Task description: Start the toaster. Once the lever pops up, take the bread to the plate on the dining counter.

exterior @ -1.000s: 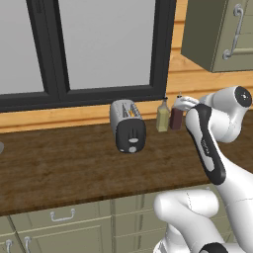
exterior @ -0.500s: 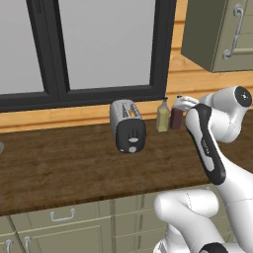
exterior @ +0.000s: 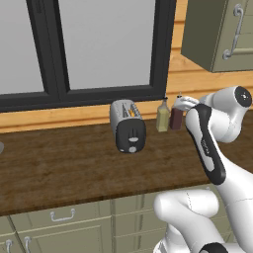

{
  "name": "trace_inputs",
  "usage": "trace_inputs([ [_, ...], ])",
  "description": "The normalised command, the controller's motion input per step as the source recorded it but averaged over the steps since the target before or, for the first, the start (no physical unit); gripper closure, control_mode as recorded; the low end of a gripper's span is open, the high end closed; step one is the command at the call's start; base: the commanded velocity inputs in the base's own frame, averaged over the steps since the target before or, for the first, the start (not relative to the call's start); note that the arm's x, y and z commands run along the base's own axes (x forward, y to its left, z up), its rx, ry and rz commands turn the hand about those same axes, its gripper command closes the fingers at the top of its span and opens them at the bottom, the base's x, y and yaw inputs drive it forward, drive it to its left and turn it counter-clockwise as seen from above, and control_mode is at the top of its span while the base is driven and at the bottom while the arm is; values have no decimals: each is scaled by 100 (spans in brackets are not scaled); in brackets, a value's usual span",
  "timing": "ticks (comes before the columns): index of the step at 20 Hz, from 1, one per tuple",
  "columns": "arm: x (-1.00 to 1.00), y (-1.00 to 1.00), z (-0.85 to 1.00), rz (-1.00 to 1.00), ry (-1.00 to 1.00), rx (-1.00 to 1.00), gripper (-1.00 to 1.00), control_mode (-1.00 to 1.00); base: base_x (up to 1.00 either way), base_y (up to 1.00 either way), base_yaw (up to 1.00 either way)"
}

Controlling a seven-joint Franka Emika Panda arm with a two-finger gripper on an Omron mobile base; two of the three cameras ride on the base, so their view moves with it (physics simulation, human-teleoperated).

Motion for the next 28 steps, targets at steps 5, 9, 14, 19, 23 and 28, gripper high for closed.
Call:
trace_inputs([
  [5,0,0,0,0,0,0,-100,-100,0,0,0],
  [9,0,0,0,0,0,0,-100,-100,0,0,0],
  [14,0,0,0,0,0,0,-100,-100,0,0,0],
  [19,0,0,0,0,0,0,-100,-100,0,0,0],
  [23,0,0,0,0,0,0,-100,-100,0,0,0],
  [28,0,0,0,0,0,0,-100,-100,0,0,0],
])
